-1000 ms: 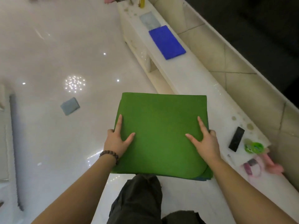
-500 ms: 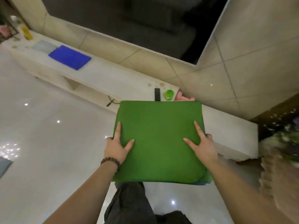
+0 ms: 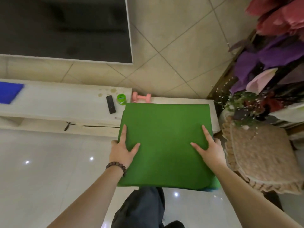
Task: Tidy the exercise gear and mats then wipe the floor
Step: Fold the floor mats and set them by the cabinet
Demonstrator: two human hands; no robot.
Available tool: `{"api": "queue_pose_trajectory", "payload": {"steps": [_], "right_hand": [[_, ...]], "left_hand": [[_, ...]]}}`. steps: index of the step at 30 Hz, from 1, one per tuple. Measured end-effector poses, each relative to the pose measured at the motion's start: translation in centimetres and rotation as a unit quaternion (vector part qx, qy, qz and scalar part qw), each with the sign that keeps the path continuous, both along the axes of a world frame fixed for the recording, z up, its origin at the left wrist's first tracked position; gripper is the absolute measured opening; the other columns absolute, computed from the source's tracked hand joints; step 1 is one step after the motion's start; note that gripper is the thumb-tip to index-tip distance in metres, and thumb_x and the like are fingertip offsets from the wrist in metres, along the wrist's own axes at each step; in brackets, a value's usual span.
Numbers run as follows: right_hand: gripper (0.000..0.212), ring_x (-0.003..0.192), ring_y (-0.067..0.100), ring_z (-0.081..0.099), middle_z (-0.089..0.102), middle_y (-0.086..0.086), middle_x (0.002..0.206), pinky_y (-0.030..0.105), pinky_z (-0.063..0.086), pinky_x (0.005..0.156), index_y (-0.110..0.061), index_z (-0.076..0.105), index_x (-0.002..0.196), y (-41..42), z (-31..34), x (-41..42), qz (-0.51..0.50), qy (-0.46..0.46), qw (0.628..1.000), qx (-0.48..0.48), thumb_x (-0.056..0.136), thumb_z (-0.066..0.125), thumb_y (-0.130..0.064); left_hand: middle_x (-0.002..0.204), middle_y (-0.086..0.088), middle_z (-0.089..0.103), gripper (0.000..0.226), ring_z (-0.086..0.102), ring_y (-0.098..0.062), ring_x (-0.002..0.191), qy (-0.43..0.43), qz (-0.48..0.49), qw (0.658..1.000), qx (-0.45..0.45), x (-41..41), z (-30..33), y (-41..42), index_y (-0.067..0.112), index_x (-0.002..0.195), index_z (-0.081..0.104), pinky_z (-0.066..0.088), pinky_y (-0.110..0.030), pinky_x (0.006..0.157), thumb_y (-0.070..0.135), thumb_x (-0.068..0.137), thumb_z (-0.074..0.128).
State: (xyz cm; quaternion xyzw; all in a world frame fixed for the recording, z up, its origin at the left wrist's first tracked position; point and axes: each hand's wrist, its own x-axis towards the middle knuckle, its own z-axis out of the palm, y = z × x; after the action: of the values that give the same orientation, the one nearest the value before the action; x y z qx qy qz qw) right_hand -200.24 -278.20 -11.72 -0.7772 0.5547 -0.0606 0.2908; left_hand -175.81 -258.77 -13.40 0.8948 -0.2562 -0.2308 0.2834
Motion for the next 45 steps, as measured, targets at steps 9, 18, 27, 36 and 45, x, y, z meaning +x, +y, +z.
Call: {"api": "queue_pose_trajectory", "payload": {"steps": [9,18,27,36,45], "right_hand": [[0.081,0.110,0.037,0.052,0.042,0.017,0.124,0.046,0.047,0.094,-0.071,-0.004,0.130,-12.3,-4.4,3.3,-0.027,0.027,0.999,0.022,0.078,0.057,-0.065],[0.084,0.113,0.035,0.052,0.046,0.018,0.125,0.040,0.041,0.099,-0.061,0.005,0.138,-24.0,-9.8,6.9,-0.029,0.031,0.997,0.057,0.080,0.064,-0.052],[0.084,0.108,0.033,0.055,0.050,0.014,0.124,0.045,0.049,0.093,-0.068,-0.002,0.135,-38.0,-25.1,9.0,-0.011,0.037,0.999,0.023,0.072,0.054,-0.071],[0.097,0.128,0.029,0.043,0.038,0.011,0.144,0.042,0.038,0.106,-0.048,-0.001,0.147,-44.6,-38.2,7.2,0.041,-0.002,0.993,0.106,0.079,0.067,-0.050],[0.096,0.118,0.034,0.048,0.037,0.018,0.134,0.041,0.039,0.101,-0.049,-0.002,0.146,-44.0,-40.8,6.8,-0.007,0.018,0.995,0.102,0.081,0.068,-0.046]], "left_hand": [[0.102,-0.007,0.039,0.091,0.050,-0.019,0.074,0.012,-0.036,0.999,0.026,3.9,-5.1,-13.5,0.058,0.140,-0.014,0.052,-0.033,0.078,0.061,0.083,0.057],[0.107,-0.007,0.036,0.090,0.054,-0.028,0.091,0.014,-0.063,0.998,0.023,7.2,-10.9,-24.6,0.057,0.138,-0.021,0.050,-0.037,0.090,0.062,0.085,0.051],[0.119,-0.018,0.041,0.091,0.055,-0.033,0.100,0.011,-0.085,0.995,0.052,10.1,-24.5,-37.5,0.037,0.149,-0.016,0.044,-0.040,0.094,0.052,0.090,0.053],[0.147,-0.018,0.026,0.098,0.039,-0.036,0.131,0.133,-0.100,0.980,0.110,9.1,-39.3,-42.9,0.045,0.147,-0.015,0.037,-0.048,0.109,0.057,0.084,0.059],[0.158,-0.004,0.012,0.116,0.027,-0.030,0.141,0.166,-0.033,0.984,0.047,7.1,-40.8,-43.7,0.051,0.145,-0.012,0.031,-0.046,0.114,0.048,0.072,0.079]]}}
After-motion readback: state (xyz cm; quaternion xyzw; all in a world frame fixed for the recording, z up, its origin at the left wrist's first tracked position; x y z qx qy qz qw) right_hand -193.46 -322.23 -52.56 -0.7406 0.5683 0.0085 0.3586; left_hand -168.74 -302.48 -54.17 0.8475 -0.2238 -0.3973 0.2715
